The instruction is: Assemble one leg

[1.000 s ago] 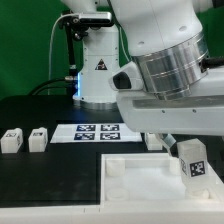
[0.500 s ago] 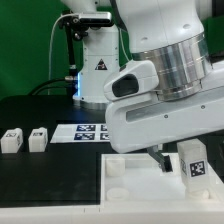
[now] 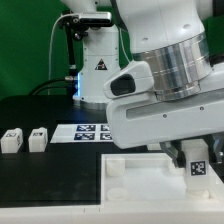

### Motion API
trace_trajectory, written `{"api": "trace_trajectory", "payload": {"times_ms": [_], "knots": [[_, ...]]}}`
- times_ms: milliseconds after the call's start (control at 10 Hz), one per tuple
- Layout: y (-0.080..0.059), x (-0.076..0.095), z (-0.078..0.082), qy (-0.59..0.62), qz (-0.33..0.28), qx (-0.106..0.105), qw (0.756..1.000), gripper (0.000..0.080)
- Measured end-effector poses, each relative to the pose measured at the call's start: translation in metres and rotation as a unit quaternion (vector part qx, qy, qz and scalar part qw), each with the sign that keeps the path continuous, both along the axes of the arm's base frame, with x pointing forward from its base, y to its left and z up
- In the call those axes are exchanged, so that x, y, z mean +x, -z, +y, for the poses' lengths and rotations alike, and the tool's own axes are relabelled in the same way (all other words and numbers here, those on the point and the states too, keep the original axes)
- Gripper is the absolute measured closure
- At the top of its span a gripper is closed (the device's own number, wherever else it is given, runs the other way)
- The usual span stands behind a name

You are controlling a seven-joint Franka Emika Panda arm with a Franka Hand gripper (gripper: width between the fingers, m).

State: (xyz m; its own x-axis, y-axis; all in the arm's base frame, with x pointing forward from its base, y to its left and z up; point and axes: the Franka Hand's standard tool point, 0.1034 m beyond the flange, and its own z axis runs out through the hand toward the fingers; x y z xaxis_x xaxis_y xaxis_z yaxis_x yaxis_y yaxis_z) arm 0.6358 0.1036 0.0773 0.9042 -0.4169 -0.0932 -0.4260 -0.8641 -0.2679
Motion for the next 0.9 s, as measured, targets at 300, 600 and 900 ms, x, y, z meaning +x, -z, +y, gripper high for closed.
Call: {"api": "trace_trajectory", "payload": {"times_ms": [300,600,900], "knots": [[0.001,0.0,-0.003,0.12,0.037,0.008,0.992,0.0496],[0.004,-0.002,-0.01,0.336,0.105,0.041,0.935,0.0496],[0.005,-0.006,-0.012,0.491,0.161,0.066,0.854,0.0496]]}}
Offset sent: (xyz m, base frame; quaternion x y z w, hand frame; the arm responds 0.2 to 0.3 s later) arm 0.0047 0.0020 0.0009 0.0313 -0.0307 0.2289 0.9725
